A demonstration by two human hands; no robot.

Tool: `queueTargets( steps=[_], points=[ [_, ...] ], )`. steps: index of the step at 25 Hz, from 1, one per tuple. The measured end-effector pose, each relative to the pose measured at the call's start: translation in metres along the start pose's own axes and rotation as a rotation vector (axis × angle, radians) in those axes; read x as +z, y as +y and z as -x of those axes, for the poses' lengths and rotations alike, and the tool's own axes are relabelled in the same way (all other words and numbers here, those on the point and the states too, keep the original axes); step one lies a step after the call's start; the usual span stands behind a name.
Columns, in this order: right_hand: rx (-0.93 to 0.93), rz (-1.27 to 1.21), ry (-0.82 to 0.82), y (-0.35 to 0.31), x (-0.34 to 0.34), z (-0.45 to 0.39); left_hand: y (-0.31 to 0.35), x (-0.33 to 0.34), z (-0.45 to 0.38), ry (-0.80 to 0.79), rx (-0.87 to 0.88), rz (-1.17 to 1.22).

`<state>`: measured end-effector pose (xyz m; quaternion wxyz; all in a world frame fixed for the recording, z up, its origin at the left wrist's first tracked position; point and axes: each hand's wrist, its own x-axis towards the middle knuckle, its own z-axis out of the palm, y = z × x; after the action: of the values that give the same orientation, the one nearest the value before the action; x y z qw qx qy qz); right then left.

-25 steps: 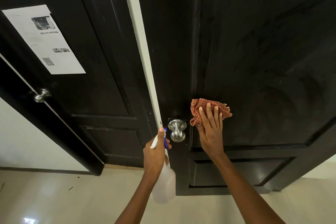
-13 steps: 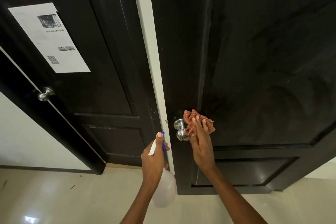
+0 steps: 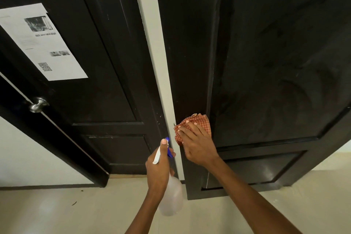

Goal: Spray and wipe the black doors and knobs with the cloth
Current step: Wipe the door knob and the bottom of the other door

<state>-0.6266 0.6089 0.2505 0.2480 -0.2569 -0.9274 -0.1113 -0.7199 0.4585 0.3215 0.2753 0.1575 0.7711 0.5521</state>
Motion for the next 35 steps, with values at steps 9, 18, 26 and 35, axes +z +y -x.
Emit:
queueTargets(
  steps=[9, 18, 26, 35],
  points=[
    [1.221, -1.372, 0.483, -0.045, -0.022, -0.004, -0.006, -0.017, 0.008, -0.086, 0.096, -0.053],
    [0.267, -0.078, 0.023, -0.040, 0.001, -0.011, -0.005, -0.034, 0.009, -0.098, 0.050, -0.057],
    [0.444, -0.183, 0.198, -0.021, 0.002, 0.001, -0.012, -0.051, 0.006, -0.072, 0.066, -0.024],
    [0.136, 0.032, -0.011, -0.011, 0.002, -0.005, -0.010, -0.060, 0.011, -0.071, 0.069, -0.025]
  ],
)
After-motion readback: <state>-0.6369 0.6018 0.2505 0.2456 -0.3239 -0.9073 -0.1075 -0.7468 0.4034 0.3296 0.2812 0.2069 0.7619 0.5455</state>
